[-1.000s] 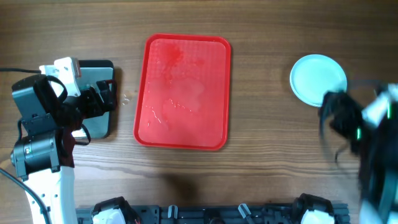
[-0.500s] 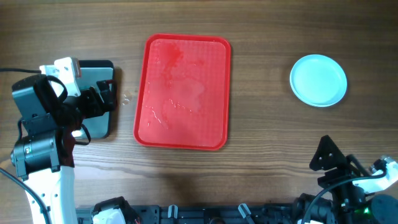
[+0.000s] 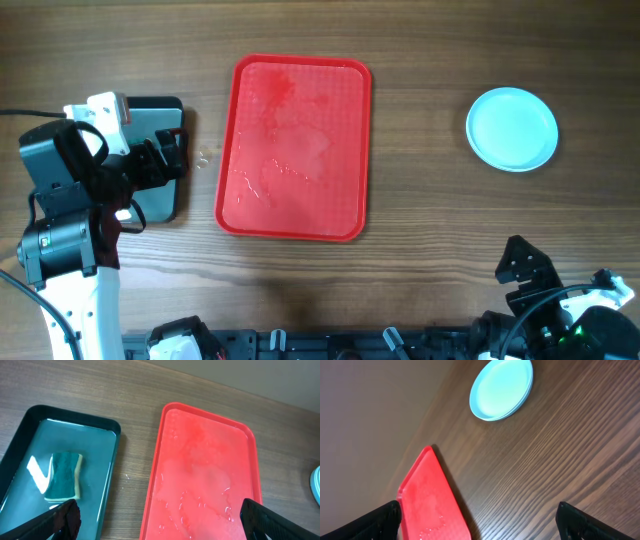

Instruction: Clean dirty plates on tray and stack at the side

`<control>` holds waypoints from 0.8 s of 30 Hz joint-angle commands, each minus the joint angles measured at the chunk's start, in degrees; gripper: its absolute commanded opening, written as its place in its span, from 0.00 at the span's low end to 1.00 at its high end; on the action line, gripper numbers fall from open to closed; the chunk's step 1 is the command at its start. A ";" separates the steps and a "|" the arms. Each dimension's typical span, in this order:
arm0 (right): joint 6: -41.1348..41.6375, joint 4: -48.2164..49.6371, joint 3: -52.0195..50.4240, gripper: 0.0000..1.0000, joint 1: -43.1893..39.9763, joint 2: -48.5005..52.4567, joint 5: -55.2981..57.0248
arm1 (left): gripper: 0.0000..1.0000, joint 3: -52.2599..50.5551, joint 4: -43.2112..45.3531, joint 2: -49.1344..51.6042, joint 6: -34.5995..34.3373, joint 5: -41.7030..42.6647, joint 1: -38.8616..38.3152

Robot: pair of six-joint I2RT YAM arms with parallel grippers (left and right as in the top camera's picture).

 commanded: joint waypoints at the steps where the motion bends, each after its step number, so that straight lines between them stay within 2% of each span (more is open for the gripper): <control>1: 2.05 -0.02 -0.35 1.00 0.17 -0.79 1.20 | 1.00 0.17 0.13 0.07 -0.13 0.70 -0.22; 6: 2.05 -0.02 -0.35 1.00 0.17 -0.79 1.20 | 1.00 0.17 -0.85 0.04 -0.13 -0.17 -0.22; 11: 2.05 -0.02 -0.35 1.00 0.17 -0.79 1.20 | 1.00 0.17 -7.89 -0.74 -3.04 1.33 -0.22; 14: 2.05 -0.02 -0.35 1.00 0.17 -0.79 1.20 | 1.00 -0.61 -8.94 -3.15 3.02 7.74 -0.28; 17: 2.08 -0.02 -0.35 1.00 0.17 -0.79 1.20 | 1.00 -2.34 -8.85 -7.15 4.44 9.51 -0.26; 22: 2.08 -0.02 -0.35 1.00 0.17 -0.79 1.20 | 1.00 -10.73 -4.90 -16.81 2.93 9.44 -0.24; 24: 2.03 -0.02 -0.35 1.00 0.17 -0.79 1.20 | 1.00 -18.53 1.44 -24.06 -2.86 8.28 -0.11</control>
